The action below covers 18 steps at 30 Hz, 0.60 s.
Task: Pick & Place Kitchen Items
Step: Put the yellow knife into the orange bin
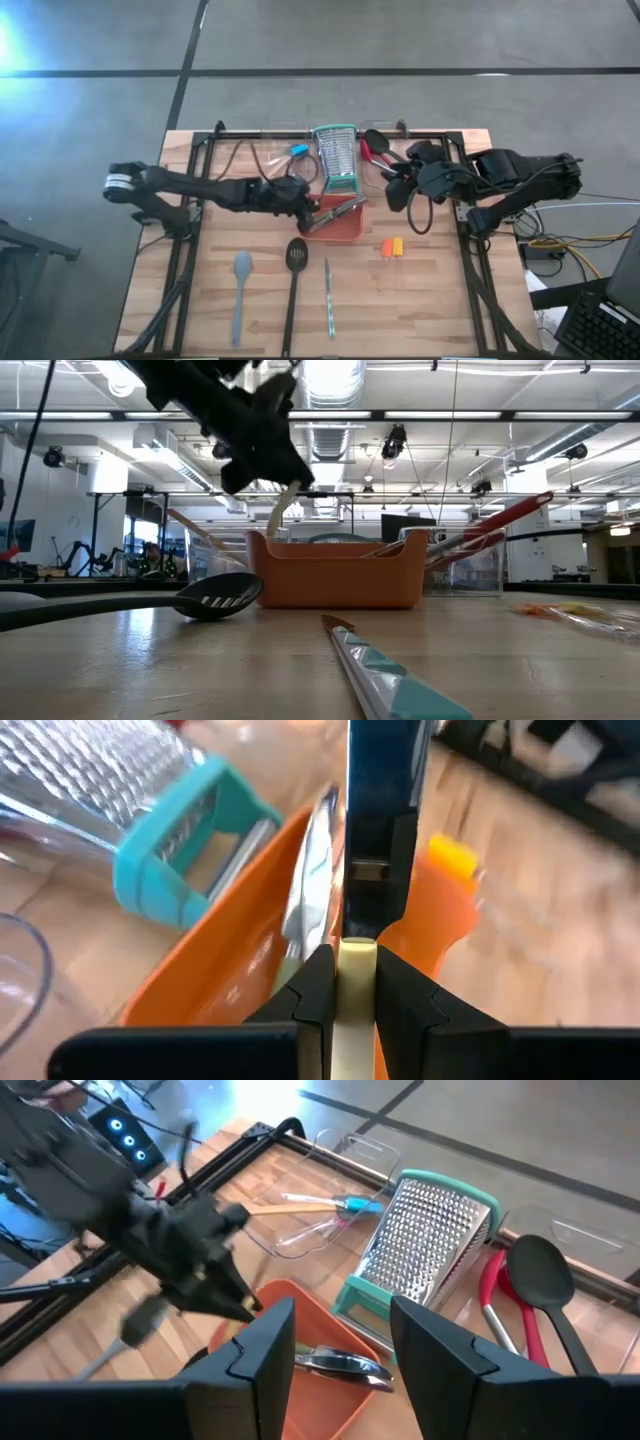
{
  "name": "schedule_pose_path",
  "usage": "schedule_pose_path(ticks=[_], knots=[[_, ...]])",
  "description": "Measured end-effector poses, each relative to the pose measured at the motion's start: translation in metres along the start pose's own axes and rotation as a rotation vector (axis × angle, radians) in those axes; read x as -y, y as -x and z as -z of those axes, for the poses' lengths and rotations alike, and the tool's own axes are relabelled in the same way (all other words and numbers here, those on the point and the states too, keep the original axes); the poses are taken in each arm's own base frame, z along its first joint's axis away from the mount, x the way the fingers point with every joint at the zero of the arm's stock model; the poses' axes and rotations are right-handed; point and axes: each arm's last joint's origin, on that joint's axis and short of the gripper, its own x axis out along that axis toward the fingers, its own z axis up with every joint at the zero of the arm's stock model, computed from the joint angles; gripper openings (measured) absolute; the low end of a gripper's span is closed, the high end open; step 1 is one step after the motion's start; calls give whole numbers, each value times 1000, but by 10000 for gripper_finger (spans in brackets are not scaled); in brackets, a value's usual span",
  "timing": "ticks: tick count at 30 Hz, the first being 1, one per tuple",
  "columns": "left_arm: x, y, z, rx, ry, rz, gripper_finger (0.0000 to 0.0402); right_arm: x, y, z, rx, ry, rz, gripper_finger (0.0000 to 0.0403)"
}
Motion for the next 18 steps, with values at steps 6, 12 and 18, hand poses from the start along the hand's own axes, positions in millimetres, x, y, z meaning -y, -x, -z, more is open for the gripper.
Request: schedule_pose_path(ticks=[6,12,18], knots=[[6,-31,-2,-134,-146,-40,49,0,1,-1,7,-11,-8,154],[15,-58,-14,-275,-283,-106,49,0,1,-1,3,-11,-12,148],[19,-84,-16,-411,-349,-146,49,0,2,-1,2,-11,-12,155]])
